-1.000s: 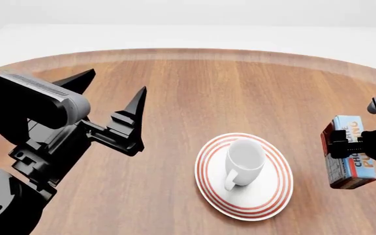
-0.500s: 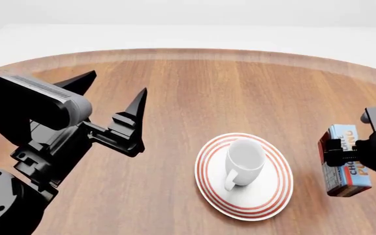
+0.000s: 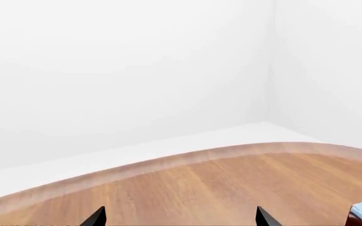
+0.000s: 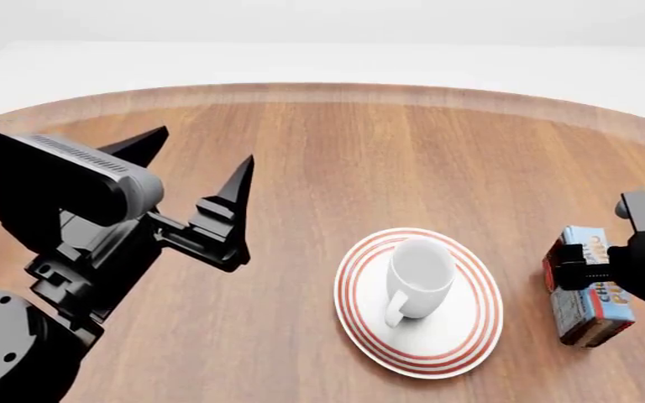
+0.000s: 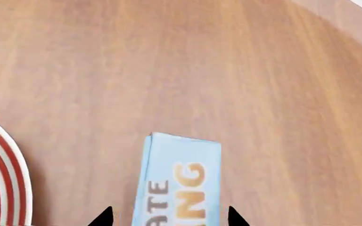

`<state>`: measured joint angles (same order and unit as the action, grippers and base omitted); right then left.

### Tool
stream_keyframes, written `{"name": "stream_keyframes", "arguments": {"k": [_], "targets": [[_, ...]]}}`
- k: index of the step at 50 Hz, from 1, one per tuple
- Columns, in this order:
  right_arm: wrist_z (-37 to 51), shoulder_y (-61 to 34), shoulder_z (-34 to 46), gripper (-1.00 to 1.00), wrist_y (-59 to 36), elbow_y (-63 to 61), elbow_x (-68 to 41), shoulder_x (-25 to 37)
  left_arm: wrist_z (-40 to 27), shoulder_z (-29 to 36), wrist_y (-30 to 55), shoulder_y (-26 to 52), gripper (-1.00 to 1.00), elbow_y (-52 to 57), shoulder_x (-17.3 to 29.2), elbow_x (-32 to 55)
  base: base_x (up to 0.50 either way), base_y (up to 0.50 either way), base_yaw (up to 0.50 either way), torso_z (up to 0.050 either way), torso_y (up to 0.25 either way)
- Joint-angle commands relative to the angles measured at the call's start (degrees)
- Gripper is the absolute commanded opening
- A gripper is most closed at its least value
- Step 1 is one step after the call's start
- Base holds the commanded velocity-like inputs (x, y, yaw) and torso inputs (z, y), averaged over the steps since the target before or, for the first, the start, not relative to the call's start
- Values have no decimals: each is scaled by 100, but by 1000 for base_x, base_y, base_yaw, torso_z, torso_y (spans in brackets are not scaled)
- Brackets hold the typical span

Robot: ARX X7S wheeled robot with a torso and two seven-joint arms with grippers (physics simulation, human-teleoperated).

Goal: Pick up the white mug and put it on the plate, and put the chocolate pudding to the right of the plate.

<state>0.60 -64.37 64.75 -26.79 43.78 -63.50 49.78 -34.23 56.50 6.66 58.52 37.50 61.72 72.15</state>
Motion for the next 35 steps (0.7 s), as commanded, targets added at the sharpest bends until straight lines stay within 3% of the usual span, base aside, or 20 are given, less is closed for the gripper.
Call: {"name": "stream_keyframes", "arguments": {"k": [1,14,35], "targets": [[-118,2,-133,100,79,134,228,-193,128,-107,-27,-35,100,-51,-113,-135,0,0,0,0,0],[-46,5,-137,100,15,65,230,-135,119,-119,5,-13,100,-57,-135,-110,0,0,0,0,0],[485,-925,-241,100,-1066,-1523,66,626,128,-158,-19,-30,100,-3,-78,-107,0,0,0,0,0]]}}
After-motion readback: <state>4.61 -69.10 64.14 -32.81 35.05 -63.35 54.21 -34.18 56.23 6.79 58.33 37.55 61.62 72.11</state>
